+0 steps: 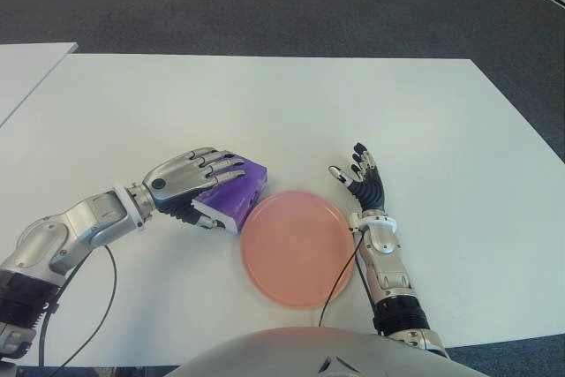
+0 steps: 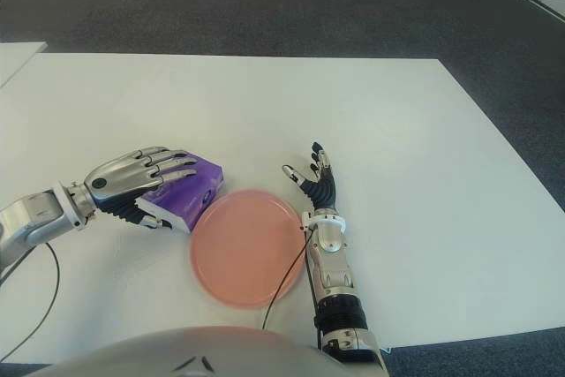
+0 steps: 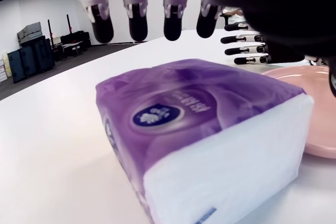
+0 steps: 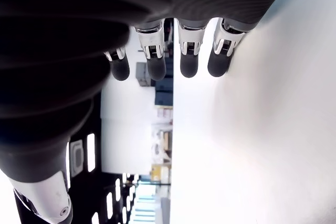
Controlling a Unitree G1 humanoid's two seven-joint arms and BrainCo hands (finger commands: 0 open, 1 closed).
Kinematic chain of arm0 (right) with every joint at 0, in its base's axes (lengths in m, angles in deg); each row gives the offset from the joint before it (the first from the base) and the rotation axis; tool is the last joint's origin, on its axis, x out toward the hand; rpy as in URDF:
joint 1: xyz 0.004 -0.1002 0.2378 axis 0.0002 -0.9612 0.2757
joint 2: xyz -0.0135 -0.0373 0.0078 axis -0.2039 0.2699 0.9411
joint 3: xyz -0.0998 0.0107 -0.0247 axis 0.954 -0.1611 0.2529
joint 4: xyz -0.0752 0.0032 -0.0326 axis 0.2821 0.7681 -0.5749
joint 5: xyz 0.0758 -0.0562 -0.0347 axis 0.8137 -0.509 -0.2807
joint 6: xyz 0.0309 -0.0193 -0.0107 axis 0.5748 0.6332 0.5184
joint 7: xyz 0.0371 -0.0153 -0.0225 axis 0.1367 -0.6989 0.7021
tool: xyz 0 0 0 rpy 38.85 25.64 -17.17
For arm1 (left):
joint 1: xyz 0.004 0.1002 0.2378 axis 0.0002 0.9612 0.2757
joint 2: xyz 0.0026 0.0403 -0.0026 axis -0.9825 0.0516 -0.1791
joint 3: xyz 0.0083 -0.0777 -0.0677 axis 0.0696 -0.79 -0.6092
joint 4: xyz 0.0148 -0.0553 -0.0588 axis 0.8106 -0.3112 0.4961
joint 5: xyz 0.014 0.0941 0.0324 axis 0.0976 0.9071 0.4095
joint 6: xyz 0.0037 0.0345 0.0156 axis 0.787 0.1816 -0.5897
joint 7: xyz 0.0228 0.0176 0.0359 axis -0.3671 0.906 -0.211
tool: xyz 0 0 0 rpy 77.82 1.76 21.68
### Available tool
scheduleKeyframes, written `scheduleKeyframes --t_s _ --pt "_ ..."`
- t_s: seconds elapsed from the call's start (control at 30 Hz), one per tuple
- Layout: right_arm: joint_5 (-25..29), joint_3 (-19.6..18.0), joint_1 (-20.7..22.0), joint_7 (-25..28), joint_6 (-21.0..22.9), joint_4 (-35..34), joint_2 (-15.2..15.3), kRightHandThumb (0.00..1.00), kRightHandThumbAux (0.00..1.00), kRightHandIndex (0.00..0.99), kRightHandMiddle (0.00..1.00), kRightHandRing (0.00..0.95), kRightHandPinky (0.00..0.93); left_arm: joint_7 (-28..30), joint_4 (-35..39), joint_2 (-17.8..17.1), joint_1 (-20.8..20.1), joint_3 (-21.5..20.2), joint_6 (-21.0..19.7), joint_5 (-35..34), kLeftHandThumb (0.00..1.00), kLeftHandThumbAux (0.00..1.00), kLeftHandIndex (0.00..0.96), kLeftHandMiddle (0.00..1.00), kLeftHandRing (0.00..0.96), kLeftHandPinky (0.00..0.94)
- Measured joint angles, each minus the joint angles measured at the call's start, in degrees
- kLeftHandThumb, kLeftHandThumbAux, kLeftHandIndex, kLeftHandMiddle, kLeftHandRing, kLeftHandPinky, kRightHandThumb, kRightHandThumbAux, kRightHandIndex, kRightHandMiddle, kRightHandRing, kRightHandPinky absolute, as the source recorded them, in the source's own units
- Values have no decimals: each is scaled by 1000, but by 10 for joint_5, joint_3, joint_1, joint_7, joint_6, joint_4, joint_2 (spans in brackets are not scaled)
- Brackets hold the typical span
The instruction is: Put the tissue paper into the plate.
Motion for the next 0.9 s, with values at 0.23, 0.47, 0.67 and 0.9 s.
scheduleKeyframes --t_s 0.23,0.47,0.67,0.9 --pt "0 3 -5 0 0 -5 -3 73 729 60 56 15 0 -21 -20 6 -20 13 0 9 227 219 0 0 0 0" --pt "0 5 -8 3 0 -10 -5 76 727 59 50 10 0 -33 -24 8 -25 20 1 9 223 218 0 0 0 0" --pt "0 5 -12 3 0 -13 -7 83 728 61 49 10 0 -36 -28 8 -28 22 0 10 218 217 0 0 0 0" --pt "0 6 -17 3 1 -19 -9 79 729 62 52 15 0 -36 -30 8 -30 26 0 11 221 221 0 0 0 0"
